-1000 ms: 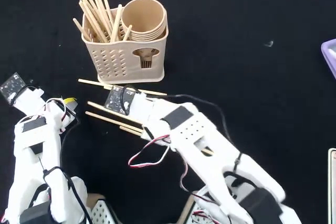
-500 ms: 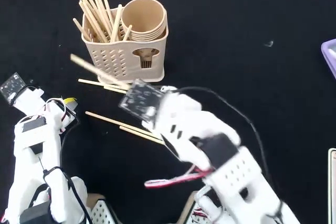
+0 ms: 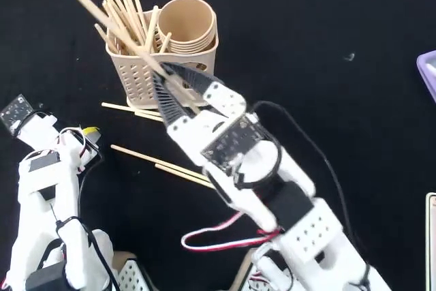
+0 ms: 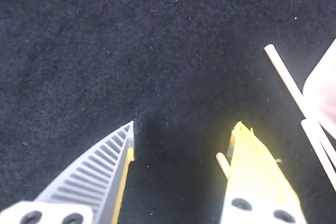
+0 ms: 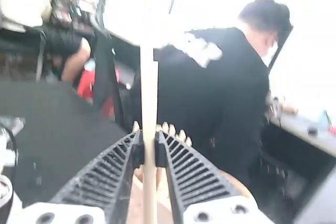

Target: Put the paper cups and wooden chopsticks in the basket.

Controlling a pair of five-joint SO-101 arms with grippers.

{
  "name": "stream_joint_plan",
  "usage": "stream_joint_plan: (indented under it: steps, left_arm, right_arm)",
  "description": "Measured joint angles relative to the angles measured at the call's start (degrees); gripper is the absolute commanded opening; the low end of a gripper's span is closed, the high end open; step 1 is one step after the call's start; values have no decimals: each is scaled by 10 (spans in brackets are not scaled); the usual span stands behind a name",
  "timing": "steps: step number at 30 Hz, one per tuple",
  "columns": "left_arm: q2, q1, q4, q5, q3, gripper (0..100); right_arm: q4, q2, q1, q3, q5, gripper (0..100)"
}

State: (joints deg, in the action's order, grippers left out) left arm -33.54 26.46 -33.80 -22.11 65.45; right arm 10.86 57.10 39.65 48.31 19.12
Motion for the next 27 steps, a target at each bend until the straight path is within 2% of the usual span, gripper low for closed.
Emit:
stream_joint_plan:
  steps: [8,11,19,27]
  left_arm:
    - [0,0,0,0,0,287]
    - [0,0,0,0,0,287]
    - [0,0,0,0,0,287]
    - [0,0,0,0,0,287]
  right_arm:
    - [-124,-181,15,-157,0,11]
    - [-133,-252,17,-233,-5,11]
    - [-135,-414,18,-425,-84,11]
    - [-135,-537,-4,-488,-91,11]
